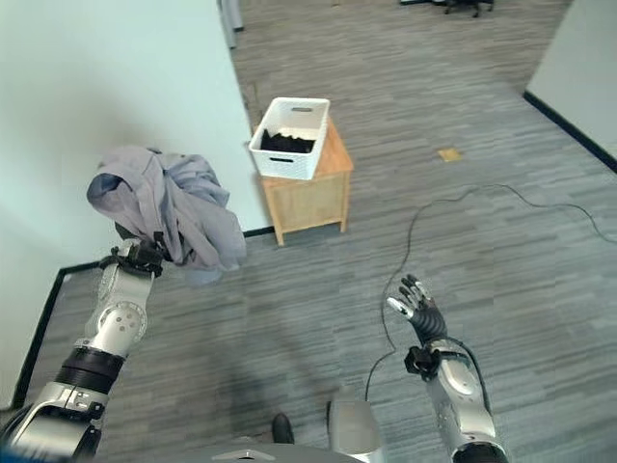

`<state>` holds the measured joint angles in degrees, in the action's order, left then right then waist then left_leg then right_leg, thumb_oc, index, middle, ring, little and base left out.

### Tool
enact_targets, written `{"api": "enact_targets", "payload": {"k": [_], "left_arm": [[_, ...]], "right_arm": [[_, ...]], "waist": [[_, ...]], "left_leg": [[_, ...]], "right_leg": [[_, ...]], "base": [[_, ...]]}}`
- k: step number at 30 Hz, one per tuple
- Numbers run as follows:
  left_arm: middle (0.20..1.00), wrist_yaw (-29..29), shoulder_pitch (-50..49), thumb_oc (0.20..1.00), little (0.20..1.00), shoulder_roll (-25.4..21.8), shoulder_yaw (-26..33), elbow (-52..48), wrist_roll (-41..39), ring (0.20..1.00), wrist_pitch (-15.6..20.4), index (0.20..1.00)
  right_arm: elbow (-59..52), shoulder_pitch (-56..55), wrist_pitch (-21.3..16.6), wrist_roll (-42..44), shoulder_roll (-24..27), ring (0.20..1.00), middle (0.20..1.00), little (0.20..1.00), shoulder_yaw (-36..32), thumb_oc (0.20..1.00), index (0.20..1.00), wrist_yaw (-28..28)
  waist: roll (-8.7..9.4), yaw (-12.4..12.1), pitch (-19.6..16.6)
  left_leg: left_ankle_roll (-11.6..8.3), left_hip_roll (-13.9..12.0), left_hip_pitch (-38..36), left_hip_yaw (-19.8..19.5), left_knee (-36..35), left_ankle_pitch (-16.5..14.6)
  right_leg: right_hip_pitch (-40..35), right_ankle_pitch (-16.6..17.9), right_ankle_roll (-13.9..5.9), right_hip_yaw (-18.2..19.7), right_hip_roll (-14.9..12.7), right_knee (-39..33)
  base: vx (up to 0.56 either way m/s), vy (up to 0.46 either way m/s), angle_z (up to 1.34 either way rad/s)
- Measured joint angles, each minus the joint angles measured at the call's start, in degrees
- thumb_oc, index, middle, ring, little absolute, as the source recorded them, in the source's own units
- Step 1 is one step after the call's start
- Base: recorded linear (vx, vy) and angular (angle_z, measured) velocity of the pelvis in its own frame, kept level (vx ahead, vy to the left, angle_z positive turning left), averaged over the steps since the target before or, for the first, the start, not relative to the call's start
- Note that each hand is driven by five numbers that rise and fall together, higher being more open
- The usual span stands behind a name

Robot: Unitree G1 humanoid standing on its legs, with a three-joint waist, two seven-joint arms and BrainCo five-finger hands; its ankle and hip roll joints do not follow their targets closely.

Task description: Pick up bed clothes into laundry basket.

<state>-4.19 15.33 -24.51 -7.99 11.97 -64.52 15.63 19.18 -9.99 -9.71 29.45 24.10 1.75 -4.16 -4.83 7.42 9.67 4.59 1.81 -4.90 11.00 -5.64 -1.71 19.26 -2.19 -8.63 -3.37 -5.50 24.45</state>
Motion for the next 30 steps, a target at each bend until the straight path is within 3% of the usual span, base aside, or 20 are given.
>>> {"api": "enact_targets", "payload": {"k": [2,5,8,9,10,11,12,13,14,17,19,21,22,23,24,26,27,28,29,30], "left_arm": [[0.2,-0.09,0.22,0.2,0.2,0.2,-0.19,0.17,0.12,0.2,-0.55,0.2],[0.2,-1.15,1.27,0.2,0.2,0.54,-0.1,2.41,0.51,0.2,-0.79,0.2],[0.2,-1.12,1.0,0.2,0.2,1.46,-0.7,4.74,0.51,0.2,-1.03,0.2],[0.2,-1.1,0.71,0.2,0.2,2.02,-0.96,4.68,0.52,0.2,-1.51,0.2],[0.2,-1.31,0.39,0.2,0.2,2.21,-1.08,4.59,0.53,0.2,-1.67,0.2],[0.2,-1.42,0.14,0.2,0.2,2.41,-1.22,4.36,0.53,0.2,-1.69,0.2],[0.2,-1.38,0.04,0.2,0.2,2.96,-1.23,4.2,0.51,0.2,-1.62,0.2],[0.2,-1.18,0.07,0.2,0.2,3.38,-1.73,3.67,0.47,0.2,-1.73,0.2],[0.2,-1.05,0.0,0.2,0.2,3.04,-1.73,3.36,0.46,0.2,-1.91,0.2],[0.2,-1.12,0.18,0.2,0.2,2.54,-1.89,3.41,0.4,0.2,-2.07,0.2],[0.2,-1.27,0.21,0.2,0.2,2.66,-1.92,3.39,0.38,0.2,-2.06,0.2],[0.2,-1.97,-0.39,0.2,0.2,2.17,-1.92,3.42,0.39,0.2,-2.08,0.2],[0.2,-2.56,-0.48,0.2,0.2,2.22,-1.6,3.46,0.39,0.2,-2.1,0.2],[0.2,-2.54,-0.91,0.2,0.2,2.37,-1.6,3.46,0.4,0.2,-2.27,0.2],[0.2,-2.49,-1.58,0.2,0.2,2.41,-1.66,3.47,0.39,0.2,-2.49,0.2],[0.2,-2.36,-2.3,0.2,0.2,1.96,-2.9,2.86,0.42,0.2,-2.83,0.2],[0.2,-2.43,-2.43,0.2,0.2,0.91,-2.79,2.0,0.46,0.2,-2.56,0.2],[0.2,-2.11,-2.09,0.2,0.2,1.09,-2.94,1.33,0.44,0.2,-2.58,0.2],[0.2,-1.75,-1.24,0.2,0.2,0.89,-2.83,-0.38,0.45,0.2,-2.59,0.2],[0.2,-1.84,-0.31,0.2,0.2,1.01,-3.13,-1.03,0.51,0.2,-2.53,0.2]], "right_arm": [[-0.08,-0.9,0.3,-0.26,-0.08,1.0,1.0,1.0,-0.26,1.0,1.0,-0.17],[-0.05,-3.23,0.66,-0.35,-0.7,1.0,1.0,1.0,-0.27,1.0,1.0,-0.23],[0.12,-3.58,0.92,-0.18,-1.62,1.0,1.0,1.0,-0.18,1.0,1.0,-0.2],[0.98,-3.76,0.91,-0.12,-1.81,1.0,1.0,1.0,0.51,1.0,1.0,-0.27],[4.4,-1.58,0.93,0.02,-2.27,1.0,1.0,1.0,1.07,1.0,1.0,-0.63],[4.87,-0.85,0.89,0.6,-2.0,1.0,1.0,1.0,0.97,1.0,1.0,-0.66],[4.81,-0.69,0.42,1.3,-1.11,1.0,1.0,1.0,0.78,1.0,1.0,-0.61],[4.32,-0.19,0.29,2.7,0.0,1.0,1.0,1.0,0.84,1.0,1.0,-0.43],[4.09,1.12,0.31,3.1,0.04,1.0,1.0,1.0,1.28,1.0,1.0,-0.16],[3.64,2.45,0.31,3.09,0.47,1.0,1.0,1.0,1.26,1.0,1.0,-0.06],[3.8,3.43,0.24,3.09,0.55,1.0,1.0,1.0,1.13,1.0,1.0,-0.12],[4.03,3.59,-0.26,3.01,1.1,1.0,1.0,1.0,2.06,1.0,1.0,-0.12],[5.36,5.26,-0.26,2.4,1.6,1.0,1.0,1.0,2.1,1.0,1.0,-0.07],[5.75,5.68,-0.21,1.91,1.66,1.0,1.0,1.0,2.53,1.0,1.0,-0.07],[5.75,5.79,-0.19,1.84,1.85,1.0,1.0,1.0,3.5,1.0,1.0,-0.09],[3.83,3.2,0.26,0.28,1.51,1.0,1.0,1.0,3.96,1.0,1.0,-0.15],[4.22,2.72,0.07,-0.4,-0.33,1.0,1.0,1.0,4.11,1.0,1.0,-0.25],[2.32,0.65,0.0,-0.46,-0.68,1.0,1.0,1.0,4.14,1.0,1.0,-0.25],[1.58,0.38,-0.33,-0.5,-0.72,1.0,1.0,1.0,3.97,1.0,1.0,-0.52],[0.96,-0.51,-0.27,-0.51,-0.85,1.0,1.0,1.0,3.49,1.0,1.0,-0.55]], "waist": [[0.47,0.73,0.01],[1.5,1.92,-0.14],[2.8,3.45,-0.71],[3.62,3.62,-1.26],[4.62,3.11,-1.61],[5.38,2.34,-1.86],[4.8,1.1,-2.24],[4.7,-0.41,-1.98],[7.03,-3.24,-0.94],[7.64,-4.22,-1.23],[7.85,-4.63,-0.99],[7.54,-6.1,-3.02],[6.97,-6.37,-2.86],[7.32,-6.36,-2.74],[7.11,-6.42,-2.77],[3.95,-6.18,-4.17],[4.12,-6.71,-5.02],[4.84,-6.24,-6.05],[5.4,-6.03,-5.52],[5.3,-5.79,-5.58]], "left_leg": [[-0.52,-0.27,0.42,0.43,0.07,-0.32],[-2.06,-2.05,0.51,-0.91,1.35,-1.81],[-5.29,-4.79,-1.67,-3.86,3.21,-4.65],[-6.58,-5.94,-2.6,-5.43,5.85,-6.57],[-9.79,-8.09,3.92,-6.38,23.0,-8.37],[-10.62,-9.76,13.2,-7.51,40.58,-5.49],[-10.19,-10.99,21.29,-10.86,53.86,1.73],[-8.56,-9.81,30.04,-15.56,66.41,8.14],[-7.04,-5.15,35.32,-13.83,69.26,5.65],[-7.62,-4.06,35.18,-6.79,49.07,4.64],[-6.6,-3.48,32.89,-4.42,34.98,5.5],[-6.22,-1.63,30.45,-0.96,17.02,4.8],[-5.57,0.86,28.63,0.18,9.37,5.2],[-4.61,2.69,26.74,3.02,8.25,5.83],[-1.72,3.75,24.5,6.75,9.6,6.94],[6.81,3.99,15.27,6.83,9.28,4.33],[9.28,5.28,10.46,4.16,5.09,6.34],[9.83,6.58,8.75,3.72,4.55,5.58],[8.84,7.29,7.69,2.82,4.84,5.27],[6.74,8.27,6.77,0.9,4.07,5.18]], "right_leg": [[0.47,-0.13,-0.02,-0.44,-0.46,-5.46],[-2.24,1.12,-0.06,-0.23,-1.04,-20.59],[-6.91,2.76,1.24,-0.06,-0.85,-17.81],[-10.8,0.69,2.06,-0.01,-0.37,-16.91],[-14.11,-0.97,5.16,-1.0,1.81,-18.22],[-14.87,-1.78,7.35,-1.38,2.78,-17.64],[-14.43,-1.63,9.51,-1.72,3.96,-15.57],[-14.53,-3.64,12.02,-2.51,5.39,-13.67],[-17.94,-4.84,12.37,-0.62,5.27,-14.53],[-24.09,-5.75,10.21,-0.72,6.84,-19.5],[-27.52,-5.03,11.26,-1.59,8.2,-20.98],[-29.94,-7.98,7.77,-0.73,9.18,-24.74],[-32.53,-7.76,8.34,-0.75,9.89,-26.5],[-34.33,-7.84,8.2,-0.97,9.84,-26.9],[-36.04,-7.85,8.2,-0.82,10.36,-25.81],[-38.48,-9.55,6.73,-0.03,14.6,-18.74],[-36.22,-12.73,4.26,0.09,14.19,-9.2],[-33.01,-12.17,3.01,-1.51,12.96,-1.01],[-25.04,-8.09,0.57,-4.19,9.66,16.58],[-19.35,-7.42,0.52,-6.95,6.11,26.89]], "base": [[0.41,-0.093,-0.11],[0.47,-0.158,0.14],[0.48,-0.264,0.51],[0.37,-0.344,0.87],[0.27,-0.353,0.69],[0.23,-0.314,0.43],[0.28,-0.237,0.2],[0.35,-0.152,-0.11],[0.57,-0.112,-0.21],[0.41,-0.02,-0.2],[0.53,0.071,-0.32],[0.54,0.056,-0.5],[0.43,0.037,-0.46],[0.59,0.113,-0.34],[0.33,0.09,-0.22],[0.41,0.185,-0.21],[0.33,0.208,-0.1],[0.23,0.199,-0.1],[0.12,0.099,0.23],[0.27,0.111,0.08]]}}
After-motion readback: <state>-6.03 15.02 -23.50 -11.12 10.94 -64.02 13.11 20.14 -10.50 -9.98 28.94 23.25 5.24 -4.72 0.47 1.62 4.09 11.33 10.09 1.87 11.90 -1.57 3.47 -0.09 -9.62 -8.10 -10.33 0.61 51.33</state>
